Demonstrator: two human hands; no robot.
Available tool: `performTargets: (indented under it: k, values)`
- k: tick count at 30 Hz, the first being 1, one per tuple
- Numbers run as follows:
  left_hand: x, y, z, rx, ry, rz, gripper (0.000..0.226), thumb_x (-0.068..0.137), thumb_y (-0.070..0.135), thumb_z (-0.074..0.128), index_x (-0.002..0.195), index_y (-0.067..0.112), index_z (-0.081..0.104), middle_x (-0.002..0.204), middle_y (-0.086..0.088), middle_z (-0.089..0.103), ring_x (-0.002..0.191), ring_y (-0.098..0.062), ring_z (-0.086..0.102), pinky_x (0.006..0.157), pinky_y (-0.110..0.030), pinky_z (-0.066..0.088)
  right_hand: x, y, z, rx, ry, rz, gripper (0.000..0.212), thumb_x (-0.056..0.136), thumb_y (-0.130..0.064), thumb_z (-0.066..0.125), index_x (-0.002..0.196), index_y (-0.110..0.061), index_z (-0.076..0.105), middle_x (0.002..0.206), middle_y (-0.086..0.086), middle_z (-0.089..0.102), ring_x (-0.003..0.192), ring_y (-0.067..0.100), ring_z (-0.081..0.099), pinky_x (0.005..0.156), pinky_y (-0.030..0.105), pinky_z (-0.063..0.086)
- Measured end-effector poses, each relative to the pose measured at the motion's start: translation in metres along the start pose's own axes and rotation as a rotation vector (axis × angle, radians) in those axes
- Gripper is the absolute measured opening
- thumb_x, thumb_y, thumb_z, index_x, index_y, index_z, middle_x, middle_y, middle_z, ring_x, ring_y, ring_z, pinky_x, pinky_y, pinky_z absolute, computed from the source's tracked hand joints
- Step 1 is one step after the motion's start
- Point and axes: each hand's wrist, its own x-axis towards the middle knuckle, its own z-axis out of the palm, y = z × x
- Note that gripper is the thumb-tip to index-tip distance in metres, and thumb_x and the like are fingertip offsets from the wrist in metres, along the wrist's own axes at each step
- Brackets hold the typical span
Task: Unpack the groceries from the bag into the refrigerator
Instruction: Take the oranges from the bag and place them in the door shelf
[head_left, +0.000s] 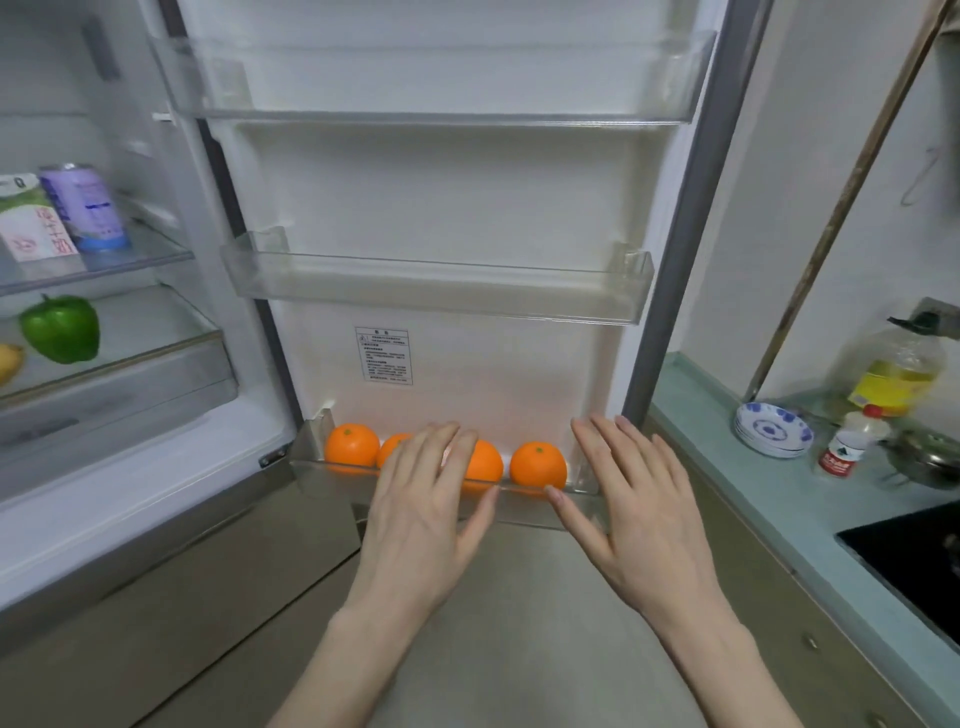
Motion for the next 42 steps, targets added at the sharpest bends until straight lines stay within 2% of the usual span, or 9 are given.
performTargets:
  k: [8,11,14,17,21,24,28,36,42]
  values:
    - [0.016,0.044,0.010,0.193,0.079,-0.115,0.048,0.096,0.040,0.062,0.132,0.009,0.061,0.137,-0.010,0.060,0.131,-0.031,0.054,0.108,-0.045,0.043,0.026,0.067,0.025,0.134,-0.006,-0.106,0.067,0.100,-0.064,0.038,0.149,-0.021,0.051,0.153,0.004,0.052,0.145,0.026,0.045,0.119,0.050,0.034]
    - [0.021,0.069,0.018,0.259,0.089,-0.186,0.049,0.095,0.042,0.062,0.132,0.010,0.062,0.138,-0.009,0.060,0.132,-0.030,0.054,0.107,-0.046,0.044,0.037,0.097,0.030,0.245,0.016,-0.136,0.065,0.100,-0.061,0.041,0.149,-0.020,0.051,0.154,0.005,0.051,0.144,0.027,0.045,0.116,0.048,0.037]
    - [0.026,0.093,0.024,0.317,0.095,-0.232,0.049,0.096,0.044,0.059,0.132,0.011,0.061,0.137,-0.008,0.060,0.131,-0.030,0.055,0.106,-0.046,0.045,0.047,0.123,0.031,0.372,0.077,-0.085,0.065,0.098,-0.058,0.045,0.148,-0.016,0.051,0.153,0.007,0.049,0.140,0.029,0.049,0.109,0.045,0.040]
    - [0.032,0.116,0.029,0.366,0.101,-0.283,0.050,0.098,0.046,0.056,0.134,0.013,0.061,0.138,-0.007,0.060,0.131,-0.029,0.054,0.107,-0.044,0.044,0.061,0.142,0.023,0.470,0.105,-0.005,0.073,0.097,-0.057,0.046,0.155,-0.013,0.039,0.159,0.009,0.039,0.145,0.028,0.040,0.112,0.043,0.037]
    - [0.040,0.140,0.030,0.396,0.095,-0.312,0.051,0.099,0.048,0.052,0.135,0.014,0.060,0.139,-0.005,0.059,0.132,-0.027,0.054,0.109,-0.044,0.042,0.093,0.159,0.015,0.592,0.040,0.072,0.087,0.098,-0.064,0.047,0.163,-0.019,0.010,0.169,0.002,0.015,0.155,0.021,0.020,0.119,0.034,0.018]
    - [0.045,0.155,0.025,0.428,0.089,-0.314,0.051,0.099,0.049,0.052,0.135,0.014,0.060,0.140,-0.004,0.059,0.133,-0.026,0.053,0.109,-0.043,0.042,0.119,0.165,0.016,0.787,-0.038,0.149,0.094,0.094,-0.068,0.050,0.163,-0.029,-0.001,0.172,-0.003,0.007,0.157,0.020,0.015,0.123,0.042,0.020]
    - [0.044,0.165,0.011,0.484,0.086,-0.327,0.052,0.097,0.050,0.054,0.136,0.016,0.060,0.140,-0.003,0.059,0.134,-0.025,0.052,0.110,-0.042,0.042,0.132,0.163,0.016,1.018,-0.198,0.208,0.095,0.093,-0.071,0.049,0.163,-0.034,-0.003,0.172,-0.007,0.005,0.158,0.017,0.012,0.126,0.048,0.020]
    - [0.020,0.184,-0.018,0.540,0.089,-0.347,0.051,0.097,0.050,0.057,0.135,0.017,0.059,0.139,-0.001,0.058,0.136,-0.022,0.049,0.112,-0.042,0.041,0.107,0.153,-0.001,1.008,-0.208,0.210,0.093,0.092,-0.070,0.051,0.162,-0.034,0.001,0.172,-0.003,0.008,0.156,0.023,0.019,0.123,0.055,0.027]
    - [-0.008,0.195,-0.043,0.532,0.086,-0.395,0.053,0.098,0.051,0.054,0.138,0.017,0.058,0.142,-0.001,0.057,0.137,-0.022,0.048,0.112,-0.042,0.040,0.063,0.127,-0.028,1.011,-0.186,0.178,0.089,0.092,-0.064,0.055,0.161,-0.036,0.006,0.168,-0.003,0.018,0.153,0.025,0.027,0.119,0.052,0.032]
